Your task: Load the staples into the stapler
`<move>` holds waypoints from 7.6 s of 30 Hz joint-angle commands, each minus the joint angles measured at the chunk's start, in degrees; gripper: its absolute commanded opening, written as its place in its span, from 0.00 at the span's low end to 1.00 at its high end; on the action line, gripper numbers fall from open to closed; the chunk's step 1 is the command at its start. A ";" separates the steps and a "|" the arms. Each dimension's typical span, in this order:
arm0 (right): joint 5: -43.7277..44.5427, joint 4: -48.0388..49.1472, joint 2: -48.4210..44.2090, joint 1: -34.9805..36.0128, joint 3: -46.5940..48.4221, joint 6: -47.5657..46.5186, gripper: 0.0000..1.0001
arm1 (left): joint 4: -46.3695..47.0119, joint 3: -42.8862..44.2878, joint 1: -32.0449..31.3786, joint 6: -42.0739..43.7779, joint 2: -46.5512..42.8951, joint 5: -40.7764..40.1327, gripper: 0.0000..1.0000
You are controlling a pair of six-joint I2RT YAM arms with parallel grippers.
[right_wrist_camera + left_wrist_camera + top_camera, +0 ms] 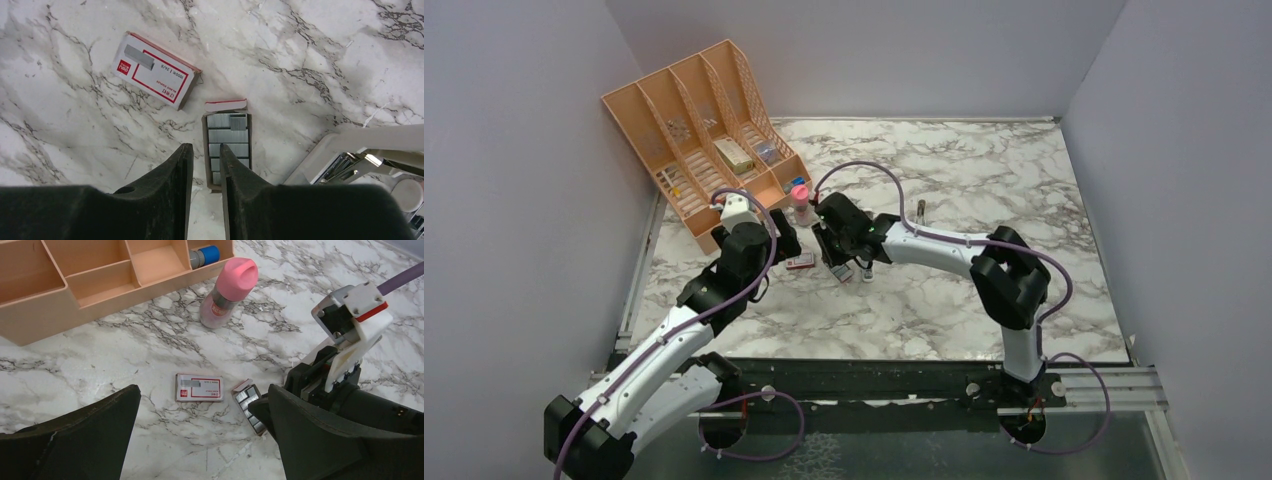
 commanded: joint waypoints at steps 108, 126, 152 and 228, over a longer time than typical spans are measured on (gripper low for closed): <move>5.11 -8.82 -4.21 0.23 -0.65 1.63 0.24 | -0.58 0.28 0.33 0.10 -0.47 -1.39 0.99; 4.25 -18.62 -19.12 -0.36 -20.15 10.37 0.25 | 0.75 -0.68 0.28 -0.34 -0.86 0.84 0.99; 5.04 -12.89 -14.07 -1.55 -23.43 8.14 0.32 | 0.96 -1.05 0.28 -0.34 -0.73 0.99 0.99; 5.67 -12.19 -17.77 -1.56 -26.13 15.07 0.37 | 1.92 -1.17 0.27 -0.43 1.00 1.52 0.99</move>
